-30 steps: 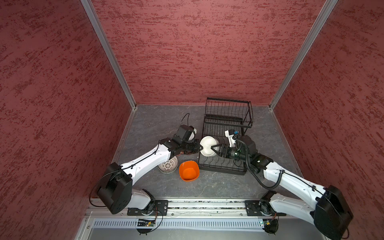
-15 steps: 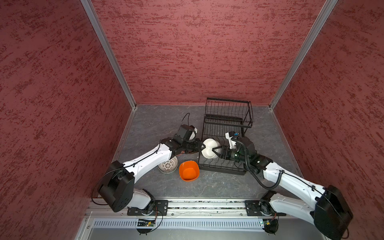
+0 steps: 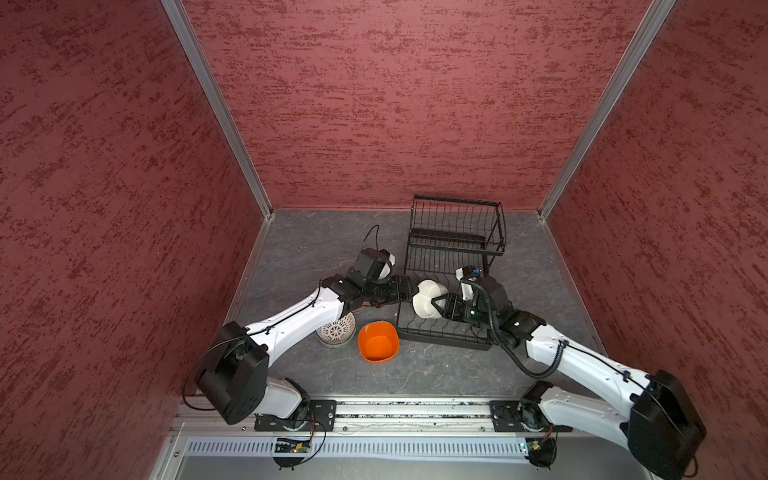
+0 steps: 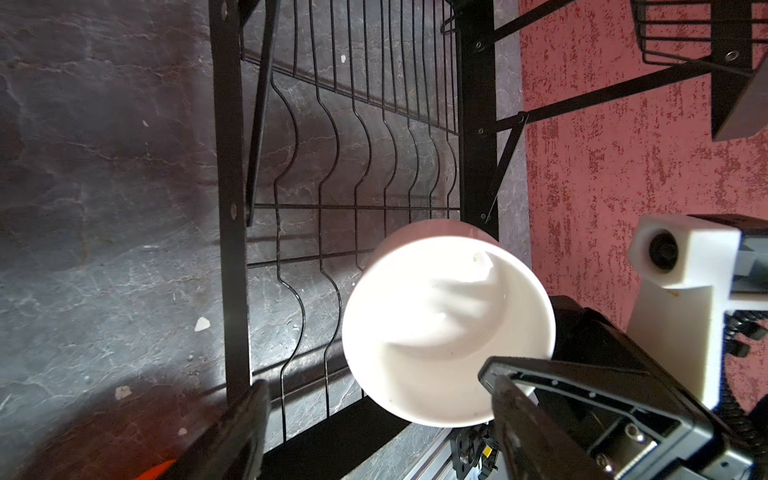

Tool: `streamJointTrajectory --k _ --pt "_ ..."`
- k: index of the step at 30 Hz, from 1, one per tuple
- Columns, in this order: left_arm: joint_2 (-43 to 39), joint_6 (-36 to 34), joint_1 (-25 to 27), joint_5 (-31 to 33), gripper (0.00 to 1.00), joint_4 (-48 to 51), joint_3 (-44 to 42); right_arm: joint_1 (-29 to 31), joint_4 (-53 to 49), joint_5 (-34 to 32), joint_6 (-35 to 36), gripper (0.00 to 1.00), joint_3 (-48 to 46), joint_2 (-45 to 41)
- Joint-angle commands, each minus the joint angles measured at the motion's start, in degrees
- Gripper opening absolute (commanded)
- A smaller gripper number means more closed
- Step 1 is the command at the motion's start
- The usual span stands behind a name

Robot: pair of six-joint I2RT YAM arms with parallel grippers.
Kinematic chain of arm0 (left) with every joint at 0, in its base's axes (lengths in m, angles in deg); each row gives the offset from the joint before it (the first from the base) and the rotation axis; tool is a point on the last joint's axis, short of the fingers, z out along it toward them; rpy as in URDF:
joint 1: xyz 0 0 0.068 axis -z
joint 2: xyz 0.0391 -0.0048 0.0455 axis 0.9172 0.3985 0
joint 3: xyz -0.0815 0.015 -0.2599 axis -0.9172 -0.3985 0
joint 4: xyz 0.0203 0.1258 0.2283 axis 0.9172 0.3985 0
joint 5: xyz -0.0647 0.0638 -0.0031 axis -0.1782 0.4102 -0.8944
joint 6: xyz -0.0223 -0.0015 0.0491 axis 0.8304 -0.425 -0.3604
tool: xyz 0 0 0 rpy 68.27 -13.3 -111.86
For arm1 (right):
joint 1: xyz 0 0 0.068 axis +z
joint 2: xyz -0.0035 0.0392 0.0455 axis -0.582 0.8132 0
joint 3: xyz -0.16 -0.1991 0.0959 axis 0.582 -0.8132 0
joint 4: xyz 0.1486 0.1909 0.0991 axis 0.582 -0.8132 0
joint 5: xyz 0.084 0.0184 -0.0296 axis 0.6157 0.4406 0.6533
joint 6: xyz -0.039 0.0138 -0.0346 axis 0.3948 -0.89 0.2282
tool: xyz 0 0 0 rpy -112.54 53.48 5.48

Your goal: Load the bowls into the dish rack

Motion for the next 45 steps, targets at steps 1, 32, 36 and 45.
streamJointTrajectory --k 1,32,36,45 --pt "-3.9 -2.6 0.7 3.2 0.93 2.1 1.8 0.1 -0.9 -5.2 2.1 0.32 3.1 -0.4" --pt "-28.8 -6.4 -4.2 17.6 1.0 17.4 -5.6 6.4 -19.9 -49.4 25.4 0.3 23.5 18.9" --pt "-29.6 -6.5 -5.0 17.6 1.0 17.9 -5.8 6.8 -18.7 -54.2 29.3 0.3 24.6 22.1" --pt "-29.9 -6.5 -6.5 15.8 1.0 17.6 -7.0 8.4 -10.4 -60.6 40.4 0.32 23.9 26.8"
